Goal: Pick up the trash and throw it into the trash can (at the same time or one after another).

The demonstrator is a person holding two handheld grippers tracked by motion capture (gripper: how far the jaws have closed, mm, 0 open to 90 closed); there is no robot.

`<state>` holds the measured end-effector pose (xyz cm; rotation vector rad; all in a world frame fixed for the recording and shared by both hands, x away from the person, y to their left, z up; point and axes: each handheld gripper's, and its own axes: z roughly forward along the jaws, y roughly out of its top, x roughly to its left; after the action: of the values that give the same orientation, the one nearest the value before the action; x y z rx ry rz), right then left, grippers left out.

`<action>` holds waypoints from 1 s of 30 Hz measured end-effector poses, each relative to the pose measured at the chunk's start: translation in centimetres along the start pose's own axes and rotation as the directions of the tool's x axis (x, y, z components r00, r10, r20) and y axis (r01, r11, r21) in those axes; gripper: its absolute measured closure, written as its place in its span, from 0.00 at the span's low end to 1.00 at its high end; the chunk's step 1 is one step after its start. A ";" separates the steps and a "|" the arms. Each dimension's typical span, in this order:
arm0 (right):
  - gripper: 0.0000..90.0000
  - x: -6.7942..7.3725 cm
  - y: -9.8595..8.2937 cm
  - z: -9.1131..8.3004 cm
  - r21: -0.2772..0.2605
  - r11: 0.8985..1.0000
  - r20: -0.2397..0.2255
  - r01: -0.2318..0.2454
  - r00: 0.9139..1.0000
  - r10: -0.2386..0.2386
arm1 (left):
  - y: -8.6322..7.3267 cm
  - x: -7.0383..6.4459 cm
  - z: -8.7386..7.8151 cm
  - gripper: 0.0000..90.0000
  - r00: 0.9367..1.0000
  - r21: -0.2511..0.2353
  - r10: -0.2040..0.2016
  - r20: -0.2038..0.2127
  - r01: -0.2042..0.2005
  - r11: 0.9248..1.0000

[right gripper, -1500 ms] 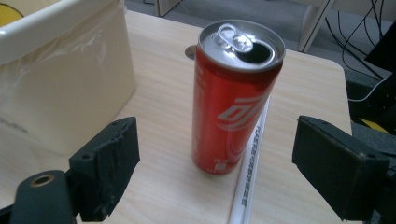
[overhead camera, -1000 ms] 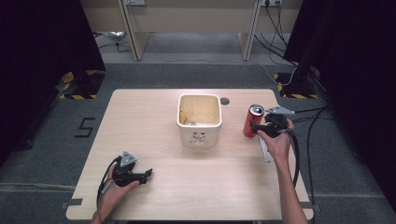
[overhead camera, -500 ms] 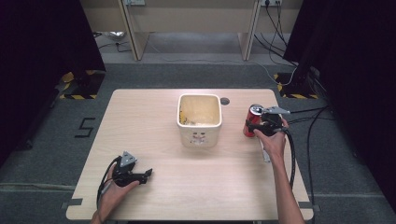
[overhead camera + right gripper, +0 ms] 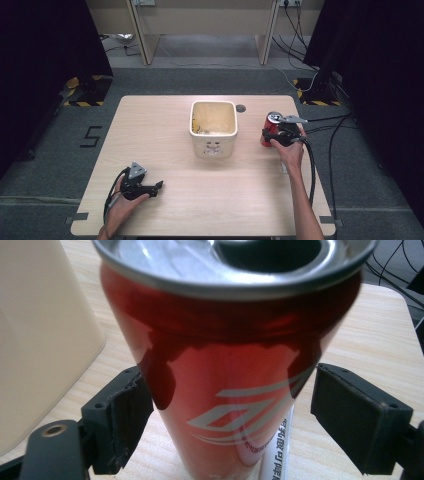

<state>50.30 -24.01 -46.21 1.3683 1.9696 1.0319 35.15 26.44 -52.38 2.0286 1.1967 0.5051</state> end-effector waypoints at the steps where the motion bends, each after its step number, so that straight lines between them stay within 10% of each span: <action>1: 0.21 0.0 -0.1 0.2 0.001 1.000 -0.002 0.002 1.000 -0.002 | 0.0 0.0 0.0 0.16 1.000 0.000 0.000 0.000 0.000 1.000; 8: 0.37 0.1 -0.4 0.7 0.007 1.000 -0.014 0.013 1.000 -0.013 | 0.0 0.0 0.0 0.16 1.000 0.000 0.000 0.000 0.000 1.000; 30: 0.38 1.3 1.9 -3.6 -0.047 0.999 -0.009 0.019 1.000 -0.019 | 0.0 0.0 0.0 0.16 1.000 0.000 0.000 -0.001 0.000 1.000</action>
<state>48.12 -23.44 -42.55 1.3192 1.9491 1.0712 35.15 26.43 -52.38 2.0287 1.1977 0.5056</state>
